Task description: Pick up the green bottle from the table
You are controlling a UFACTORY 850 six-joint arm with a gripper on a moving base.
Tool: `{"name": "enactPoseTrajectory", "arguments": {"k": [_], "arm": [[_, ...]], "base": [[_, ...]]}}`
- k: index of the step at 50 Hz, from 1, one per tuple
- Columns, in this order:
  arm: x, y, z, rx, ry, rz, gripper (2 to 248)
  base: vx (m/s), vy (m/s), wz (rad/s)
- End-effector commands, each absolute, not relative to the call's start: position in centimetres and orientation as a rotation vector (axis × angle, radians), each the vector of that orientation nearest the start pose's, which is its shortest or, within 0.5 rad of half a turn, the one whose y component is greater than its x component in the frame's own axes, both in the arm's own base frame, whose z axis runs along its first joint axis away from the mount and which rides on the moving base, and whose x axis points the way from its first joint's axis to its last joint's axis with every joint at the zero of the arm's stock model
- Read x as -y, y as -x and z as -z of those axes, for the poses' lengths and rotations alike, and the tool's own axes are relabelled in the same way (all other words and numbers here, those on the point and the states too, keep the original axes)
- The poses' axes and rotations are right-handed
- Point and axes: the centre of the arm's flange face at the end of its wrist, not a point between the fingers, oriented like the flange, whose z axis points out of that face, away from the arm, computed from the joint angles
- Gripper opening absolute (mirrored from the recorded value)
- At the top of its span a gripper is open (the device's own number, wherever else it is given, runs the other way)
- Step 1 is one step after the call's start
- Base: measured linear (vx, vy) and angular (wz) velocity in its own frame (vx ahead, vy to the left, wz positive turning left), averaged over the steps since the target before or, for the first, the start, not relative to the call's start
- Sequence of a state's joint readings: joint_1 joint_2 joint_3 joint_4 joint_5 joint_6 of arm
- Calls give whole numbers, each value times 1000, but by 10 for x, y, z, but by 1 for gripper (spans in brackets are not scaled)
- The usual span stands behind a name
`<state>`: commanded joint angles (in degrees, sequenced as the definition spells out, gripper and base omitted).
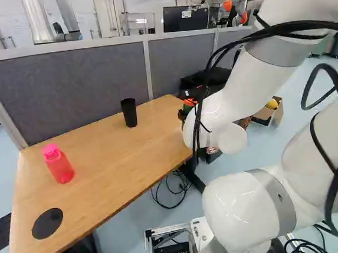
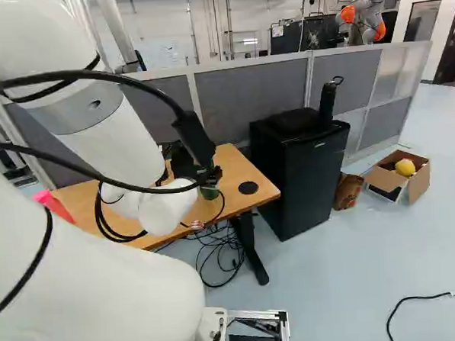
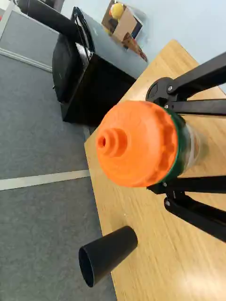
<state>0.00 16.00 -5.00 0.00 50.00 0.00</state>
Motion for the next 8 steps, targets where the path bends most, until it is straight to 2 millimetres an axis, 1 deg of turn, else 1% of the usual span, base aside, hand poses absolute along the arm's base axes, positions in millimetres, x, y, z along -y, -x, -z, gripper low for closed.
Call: {"name": "enactPoseTrajectory", "arguments": {"k": [8], "arm": [[0,-270,-366,0,2558,1824,115]], "base": [[0,0,0]]}}
